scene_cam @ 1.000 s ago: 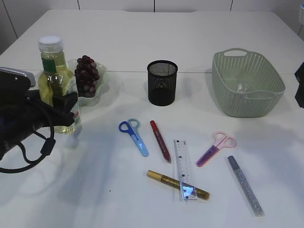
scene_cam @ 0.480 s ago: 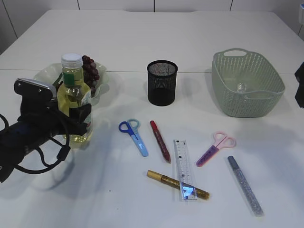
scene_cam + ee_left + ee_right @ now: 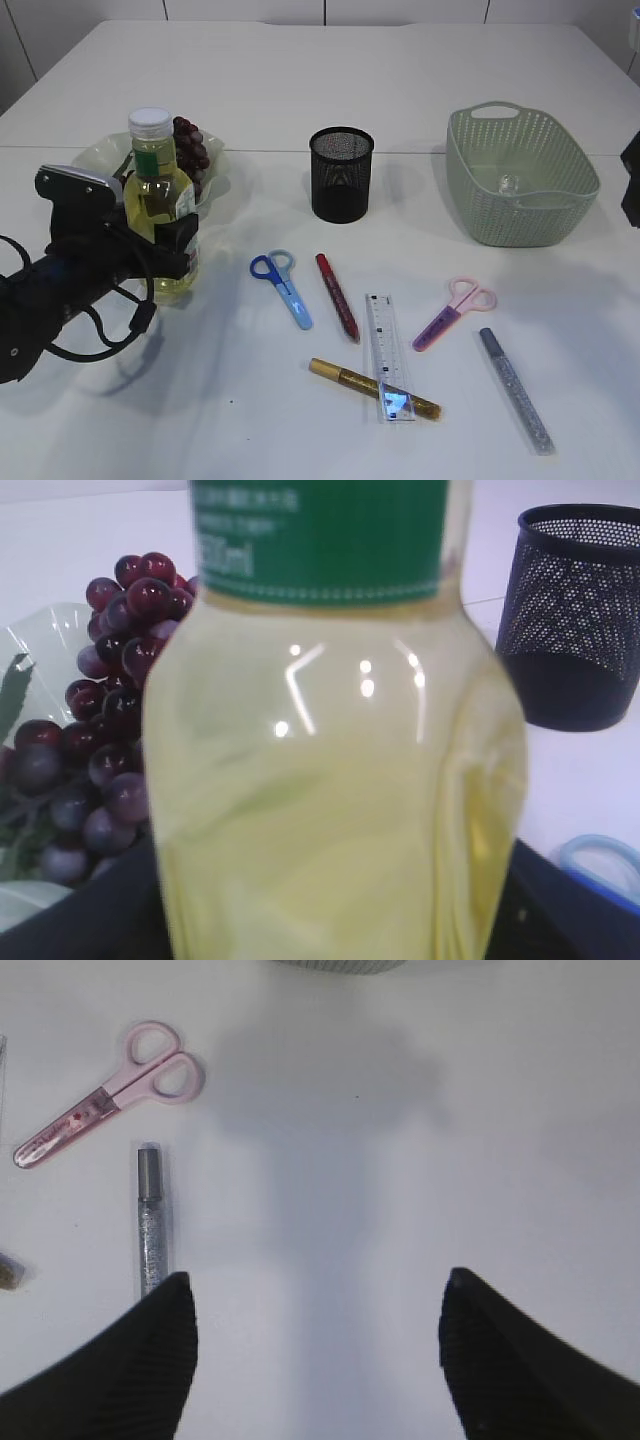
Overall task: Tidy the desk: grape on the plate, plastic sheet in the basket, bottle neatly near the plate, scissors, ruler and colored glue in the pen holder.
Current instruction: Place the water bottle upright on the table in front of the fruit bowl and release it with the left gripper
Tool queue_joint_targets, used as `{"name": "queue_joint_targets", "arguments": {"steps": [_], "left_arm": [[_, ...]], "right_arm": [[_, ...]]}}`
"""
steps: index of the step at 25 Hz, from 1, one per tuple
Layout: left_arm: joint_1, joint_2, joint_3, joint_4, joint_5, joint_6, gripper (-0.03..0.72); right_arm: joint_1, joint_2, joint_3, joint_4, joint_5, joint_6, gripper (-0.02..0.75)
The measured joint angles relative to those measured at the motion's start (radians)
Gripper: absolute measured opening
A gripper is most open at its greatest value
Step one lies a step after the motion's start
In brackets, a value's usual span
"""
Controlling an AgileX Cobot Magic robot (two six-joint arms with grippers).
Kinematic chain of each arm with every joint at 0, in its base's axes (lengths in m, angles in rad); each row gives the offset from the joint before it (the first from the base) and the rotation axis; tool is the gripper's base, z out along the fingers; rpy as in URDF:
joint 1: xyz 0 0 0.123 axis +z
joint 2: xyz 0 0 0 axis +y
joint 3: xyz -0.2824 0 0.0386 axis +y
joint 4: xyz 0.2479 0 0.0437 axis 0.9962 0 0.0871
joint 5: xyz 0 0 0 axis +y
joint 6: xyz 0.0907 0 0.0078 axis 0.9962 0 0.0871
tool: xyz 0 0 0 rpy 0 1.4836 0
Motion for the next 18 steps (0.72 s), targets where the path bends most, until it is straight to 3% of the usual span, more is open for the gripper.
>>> {"name": "queue_joint_targets", "arguments": {"steps": [7, 18], "left_arm": [[0.000, -0.033, 0.000, -0.006, 0.002, 0.000, 0.620], [0.000, -0.151, -0.002, 0.012, -0.003, 0.005, 0.633]], "right_arm": [[0.000, 0.000, 0.000, 0.000, 0.000, 0.000, 0.583], [0.000, 0.000, 0.000, 0.000, 0.002, -0.002, 0.583]]}}
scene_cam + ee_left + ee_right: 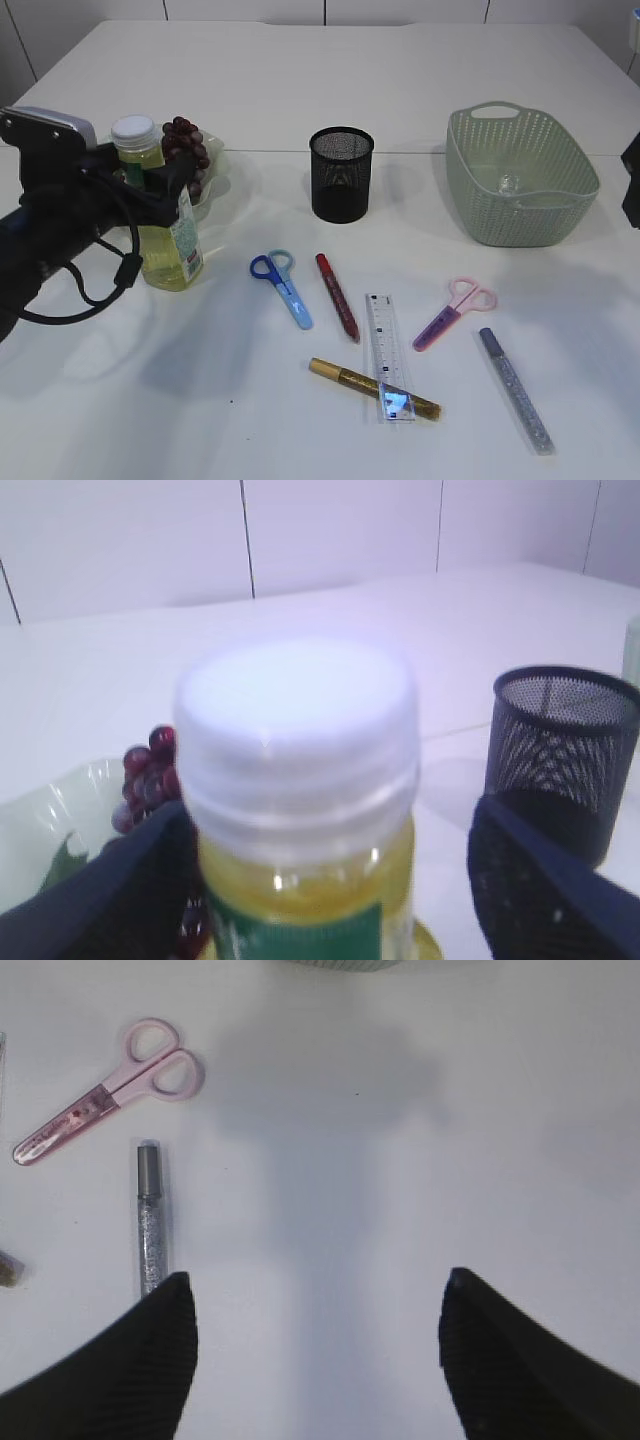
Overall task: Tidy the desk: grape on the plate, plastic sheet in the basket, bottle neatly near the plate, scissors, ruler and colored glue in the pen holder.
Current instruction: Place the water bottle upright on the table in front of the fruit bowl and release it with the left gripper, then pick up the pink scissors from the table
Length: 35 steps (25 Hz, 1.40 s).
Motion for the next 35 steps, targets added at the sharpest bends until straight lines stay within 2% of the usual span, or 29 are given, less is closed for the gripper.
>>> {"name": "queue_joint_targets", "arguments": {"steps": [11, 14, 17, 24, 28, 35], "left_arm": [[0.014, -0.245, 0.000, 0.000, 0.000, 0.000, 0.616], [0.048, -0.297, 0.000, 0.000, 0.005, 0.000, 0.606], [0.099, -0.355, 0.000, 0.000, 0.088, 0.000, 0.596], [0.189, -0.457, 0.006, -0.004, 0.441, -0.090, 0.526], [0.193, -0.523, 0.006, -0.006, 0.697, -0.101, 0.470], [0.193, -0.647, 0.008, -0.045, 1.226, -0.103, 0.458]], "right_arm": [[0.000, 0.000, 0.000, 0.000, 0.008, 0.002, 0.583], [0.000, 0.000, 0.000, 0.000, 0.008, 0.002, 0.583], [0.000, 0.000, 0.000, 0.000, 0.010, 0.002, 0.583], [0.000, 0.000, 0.000, 0.000, 0.018, 0.000, 0.583], [0.000, 0.000, 0.000, 0.000, 0.018, 0.000, 0.583], [0.000, 0.000, 0.000, 0.004, 0.018, 0.002, 0.583]]}}
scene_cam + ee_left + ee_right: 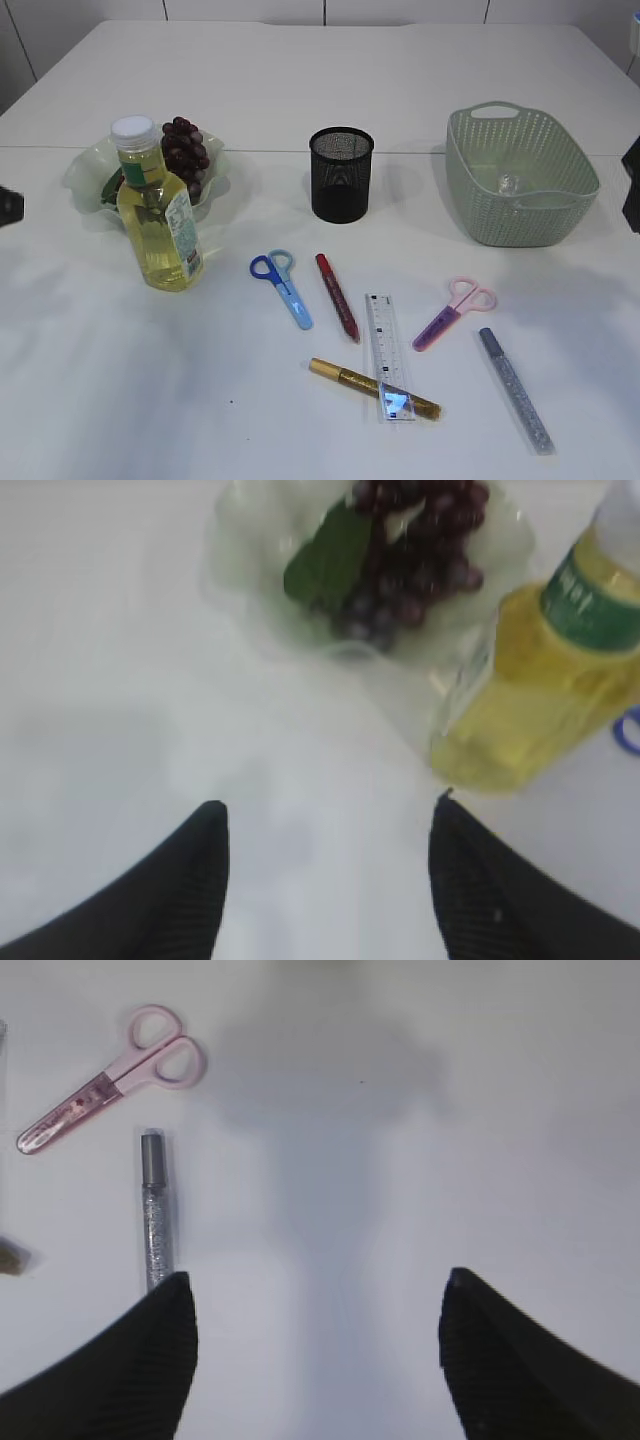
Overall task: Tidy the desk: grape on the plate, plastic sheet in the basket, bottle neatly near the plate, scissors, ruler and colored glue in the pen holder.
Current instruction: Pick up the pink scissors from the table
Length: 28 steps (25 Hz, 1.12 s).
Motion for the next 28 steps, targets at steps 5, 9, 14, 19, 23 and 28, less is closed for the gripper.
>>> {"name": "queue_joint_targets", "arguments": {"steps": [5, 9, 14, 19, 23, 28], "left_arm": [[0.000, -0.023, -0.019, -0.031, 0.371, -0.002, 0.455], [0.000, -0.023, -0.070, -0.069, 0.618, -0.002, 0.449], [0.000, -0.026, -0.159, -0.158, 0.867, 0.006, 0.444], [0.000, -0.030, -0.252, -0.195, 0.981, 0.007, 0.439], [0.000, -0.030, -0.271, -0.202, 0.998, 0.008, 0.428], [0.000, -0.030, -0.271, -0.205, 1.002, 0.008, 0.423]], "right_arm": [[0.000, 0.000, 0.000, 0.074, 0.000, -0.002, 0.583], [0.000, 0.000, 0.000, 0.142, 0.000, -0.002, 0.583], [0.013, 0.000, 0.000, 0.169, 0.011, -0.006, 0.583], [0.107, 0.000, 0.000, 0.171, 0.004, 0.005, 0.583], [0.136, 0.015, 0.000, 0.182, -0.012, 0.015, 0.583], [0.136, 0.022, 0.000, 0.182, -0.047, -0.025, 0.583]]}}
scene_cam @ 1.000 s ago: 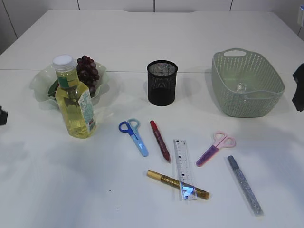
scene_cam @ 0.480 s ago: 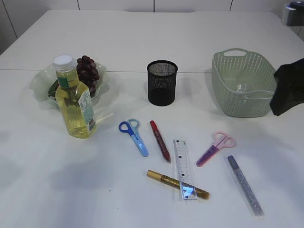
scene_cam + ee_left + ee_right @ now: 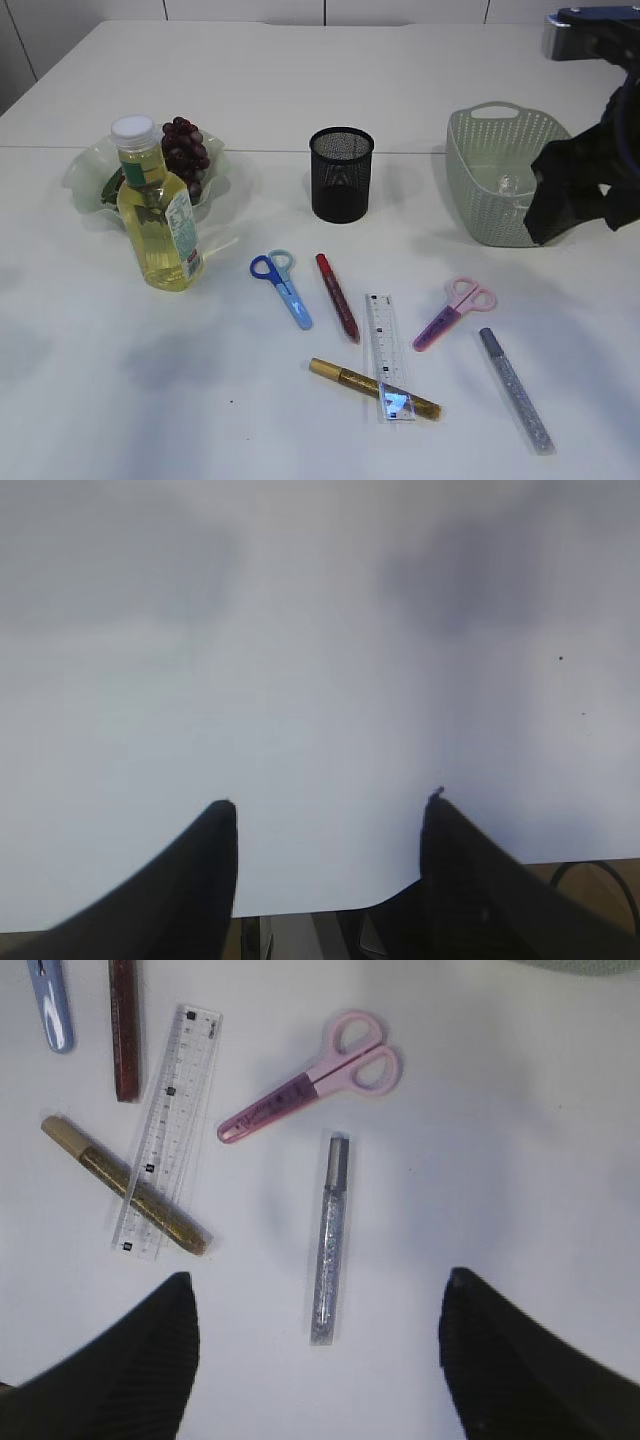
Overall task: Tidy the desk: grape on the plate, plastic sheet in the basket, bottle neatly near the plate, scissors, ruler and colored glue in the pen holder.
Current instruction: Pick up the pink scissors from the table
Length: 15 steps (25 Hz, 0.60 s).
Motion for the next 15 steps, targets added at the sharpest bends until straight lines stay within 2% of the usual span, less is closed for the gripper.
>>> {"name": "queue_joint_targets", "arguments": {"steps": [8, 15], "left_arm": [[0.000, 0.000, 0.000, -0.002, 0.000, 0.000, 0.421], [0.000, 0.000, 0.000, -0.004, 0.000, 0.000, 0.414]], "right_arm": [[0.000, 0.056, 0.000, 0.142, -0.113, 0.099, 0.583], [0.000, 0.197, 0.000, 0.161, -0.179, 0.404, 0.583]]}}
